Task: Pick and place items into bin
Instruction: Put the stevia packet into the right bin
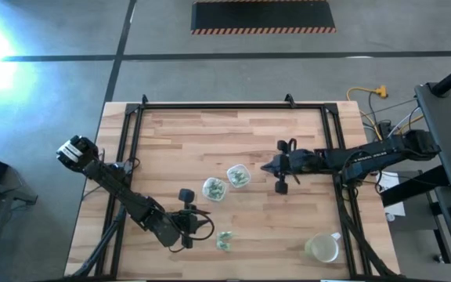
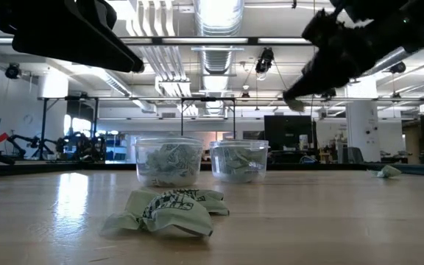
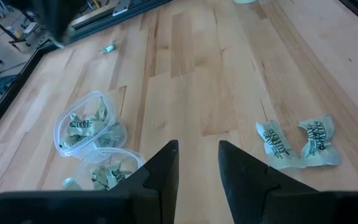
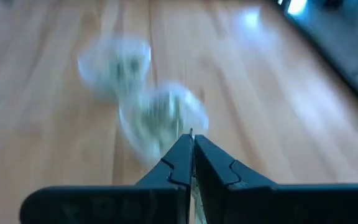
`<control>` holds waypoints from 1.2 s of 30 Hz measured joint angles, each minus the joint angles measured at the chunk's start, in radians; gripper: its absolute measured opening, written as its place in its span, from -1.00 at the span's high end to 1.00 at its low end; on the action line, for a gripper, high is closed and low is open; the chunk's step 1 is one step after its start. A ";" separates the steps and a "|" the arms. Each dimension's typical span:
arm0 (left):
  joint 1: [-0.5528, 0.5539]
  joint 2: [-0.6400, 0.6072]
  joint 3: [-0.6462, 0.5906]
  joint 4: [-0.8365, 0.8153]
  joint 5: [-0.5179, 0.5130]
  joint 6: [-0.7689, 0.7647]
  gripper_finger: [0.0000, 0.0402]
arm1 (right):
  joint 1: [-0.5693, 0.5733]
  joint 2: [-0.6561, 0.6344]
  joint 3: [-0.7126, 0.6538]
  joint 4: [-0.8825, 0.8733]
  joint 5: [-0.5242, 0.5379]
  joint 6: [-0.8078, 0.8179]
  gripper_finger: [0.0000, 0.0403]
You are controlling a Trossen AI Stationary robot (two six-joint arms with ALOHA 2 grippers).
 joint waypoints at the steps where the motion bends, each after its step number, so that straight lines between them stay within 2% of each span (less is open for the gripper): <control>1: 0.000 0.000 0.000 0.000 0.000 0.001 0.52 | 0.000 0.005 -0.001 0.051 0.001 -0.004 0.96; 6: 0.000 0.000 -0.001 -0.001 0.000 0.004 0.52 | 0.000 0.063 0.005 0.176 -0.004 -0.029 0.96; 12: 0.000 0.000 -0.002 0.000 0.000 0.004 0.52 | 0.000 0.241 0.055 0.188 -0.010 -0.057 0.96; 18: 0.000 0.000 -0.003 0.000 0.000 0.003 0.52 | 0.000 0.399 0.178 0.185 -0.010 -0.114 0.96; 24: 0.000 0.000 -0.010 -0.001 0.000 -0.001 0.52 | 0.000 0.454 0.290 0.083 -0.009 -0.110 0.96; 29: 0.000 0.000 -0.012 0.002 0.000 -0.001 0.52 | 0.000 0.500 0.308 0.082 -0.084 -0.109 0.96; 36: 0.000 0.000 -0.013 0.022 -0.001 0.002 0.52 | -0.018 0.541 0.311 0.081 -0.085 -0.104 0.96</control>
